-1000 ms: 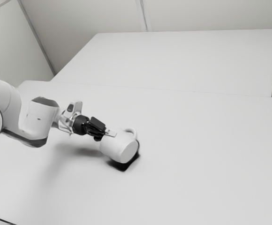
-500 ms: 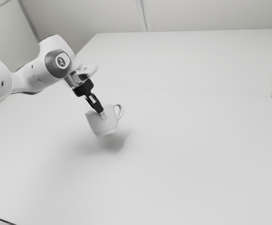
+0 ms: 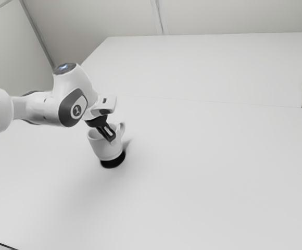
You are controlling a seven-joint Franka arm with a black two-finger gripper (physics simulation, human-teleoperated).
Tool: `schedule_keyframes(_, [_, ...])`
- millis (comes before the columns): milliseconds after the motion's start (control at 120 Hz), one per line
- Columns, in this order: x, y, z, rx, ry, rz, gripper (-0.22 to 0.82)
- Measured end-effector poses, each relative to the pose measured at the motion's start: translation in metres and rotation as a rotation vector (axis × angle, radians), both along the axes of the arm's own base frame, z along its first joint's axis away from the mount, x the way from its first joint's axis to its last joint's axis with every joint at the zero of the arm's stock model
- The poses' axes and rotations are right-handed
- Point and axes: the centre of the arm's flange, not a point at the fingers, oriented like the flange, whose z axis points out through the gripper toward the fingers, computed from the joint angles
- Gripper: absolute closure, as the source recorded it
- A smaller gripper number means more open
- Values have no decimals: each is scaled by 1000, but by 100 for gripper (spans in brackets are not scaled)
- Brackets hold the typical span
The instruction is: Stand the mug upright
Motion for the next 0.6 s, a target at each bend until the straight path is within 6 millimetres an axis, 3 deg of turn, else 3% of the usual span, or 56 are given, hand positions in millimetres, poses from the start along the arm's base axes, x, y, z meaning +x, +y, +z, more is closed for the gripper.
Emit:
schedule_keyframes(92, [-4, -6, -5, 4, -5, 36, 77])
schedule_keyframes(275, [-6, -7, -9, -2, -9, 108, 37])
schedule_keyframes(375, [-4, -2, 7, -4, -28, 142, 23])
schedule_keyframes(442, [10, 3, 48, -12, -47, 172, 17])
schedule_keyframes(525, [30, 7, 151, -35, -80, 225, 11])
schedule_keyframes(600, [28, 1, 225, -79, -60, 261, 8])
